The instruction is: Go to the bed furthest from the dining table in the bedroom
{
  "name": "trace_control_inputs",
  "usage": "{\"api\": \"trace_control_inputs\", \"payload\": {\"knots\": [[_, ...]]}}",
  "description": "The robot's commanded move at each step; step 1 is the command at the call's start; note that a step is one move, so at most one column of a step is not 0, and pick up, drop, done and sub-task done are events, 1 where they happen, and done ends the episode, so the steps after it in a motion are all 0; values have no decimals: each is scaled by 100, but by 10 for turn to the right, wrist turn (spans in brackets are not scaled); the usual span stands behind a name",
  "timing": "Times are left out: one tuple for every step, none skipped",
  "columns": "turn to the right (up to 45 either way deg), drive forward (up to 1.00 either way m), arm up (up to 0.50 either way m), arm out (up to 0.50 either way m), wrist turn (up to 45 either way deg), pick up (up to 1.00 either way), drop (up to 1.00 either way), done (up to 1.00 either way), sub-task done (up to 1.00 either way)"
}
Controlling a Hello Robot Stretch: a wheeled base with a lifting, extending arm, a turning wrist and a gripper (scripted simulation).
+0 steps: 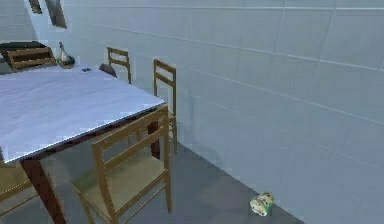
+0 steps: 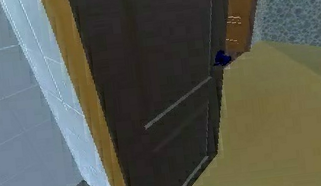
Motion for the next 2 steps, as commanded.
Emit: {"api": "trace_control_inputs", "payload": {"knots": [[-450,0,0,0,0,0,0,0,0],[-120,0,0,0,0,0,0,0,0]]}}
